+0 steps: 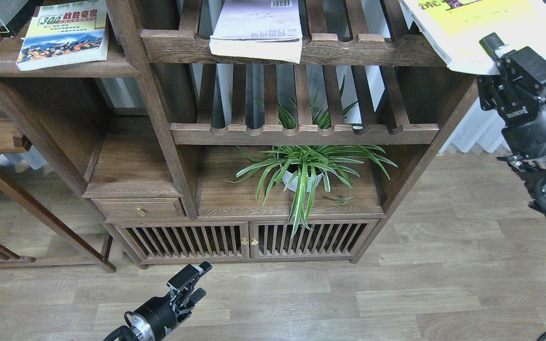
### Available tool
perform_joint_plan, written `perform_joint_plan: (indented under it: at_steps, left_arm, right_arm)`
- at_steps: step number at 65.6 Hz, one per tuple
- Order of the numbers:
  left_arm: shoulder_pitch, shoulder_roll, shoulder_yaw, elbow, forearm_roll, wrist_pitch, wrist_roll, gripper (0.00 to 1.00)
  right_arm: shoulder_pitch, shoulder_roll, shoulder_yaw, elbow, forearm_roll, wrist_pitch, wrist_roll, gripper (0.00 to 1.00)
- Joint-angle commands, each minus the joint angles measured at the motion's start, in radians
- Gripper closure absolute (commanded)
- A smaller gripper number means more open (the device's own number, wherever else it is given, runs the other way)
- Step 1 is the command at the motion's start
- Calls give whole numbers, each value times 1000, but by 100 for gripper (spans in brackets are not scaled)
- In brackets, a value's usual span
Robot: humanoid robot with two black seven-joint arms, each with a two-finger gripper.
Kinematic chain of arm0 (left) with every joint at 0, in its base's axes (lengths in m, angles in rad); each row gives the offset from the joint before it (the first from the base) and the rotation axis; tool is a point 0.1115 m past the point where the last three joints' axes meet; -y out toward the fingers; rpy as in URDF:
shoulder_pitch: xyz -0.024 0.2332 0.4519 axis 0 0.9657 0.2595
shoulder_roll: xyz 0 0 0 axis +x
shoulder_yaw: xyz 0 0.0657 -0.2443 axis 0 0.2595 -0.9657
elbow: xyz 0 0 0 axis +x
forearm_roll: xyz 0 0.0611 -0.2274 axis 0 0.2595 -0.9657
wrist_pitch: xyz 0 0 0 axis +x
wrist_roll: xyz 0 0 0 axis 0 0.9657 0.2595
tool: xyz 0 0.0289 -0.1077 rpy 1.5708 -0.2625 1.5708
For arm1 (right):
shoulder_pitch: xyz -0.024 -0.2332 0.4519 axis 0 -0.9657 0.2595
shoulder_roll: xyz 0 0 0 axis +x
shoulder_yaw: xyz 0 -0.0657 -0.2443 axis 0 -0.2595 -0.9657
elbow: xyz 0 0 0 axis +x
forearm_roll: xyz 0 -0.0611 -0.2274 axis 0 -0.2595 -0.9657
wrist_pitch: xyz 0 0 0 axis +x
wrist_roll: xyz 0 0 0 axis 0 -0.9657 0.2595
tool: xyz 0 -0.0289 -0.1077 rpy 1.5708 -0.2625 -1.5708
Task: Organize books on shelf
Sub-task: 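Grasp the yellow-green book with the right gripper and pull it down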
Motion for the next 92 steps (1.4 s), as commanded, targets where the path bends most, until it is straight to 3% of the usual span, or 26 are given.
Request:
perform_joint_plan:
  at_steps: [1,25,56,78,92]
  left_arm:
    - [-37,-4,0,0,0,0,0,1]
    - [-169,-12,26,-5,3,0,3,1]
    - [-249,-12,124,-106,2,0,0,1]
    - [-262,-12,161,-290,2,0,0,1]
    - [-262,-12,186,-344,2,0,0,3]
  right_arm:
    - [-64,-31,27,26,26,26,0,98]
    - [-273,-49,79,31,40,26,0,98]
    - [-408,-45,95,31,92,26,0,98]
    - [-473,11,-22,29,48,26,0,98]
    - [-457,106,-39,29,-54,26,0,98]
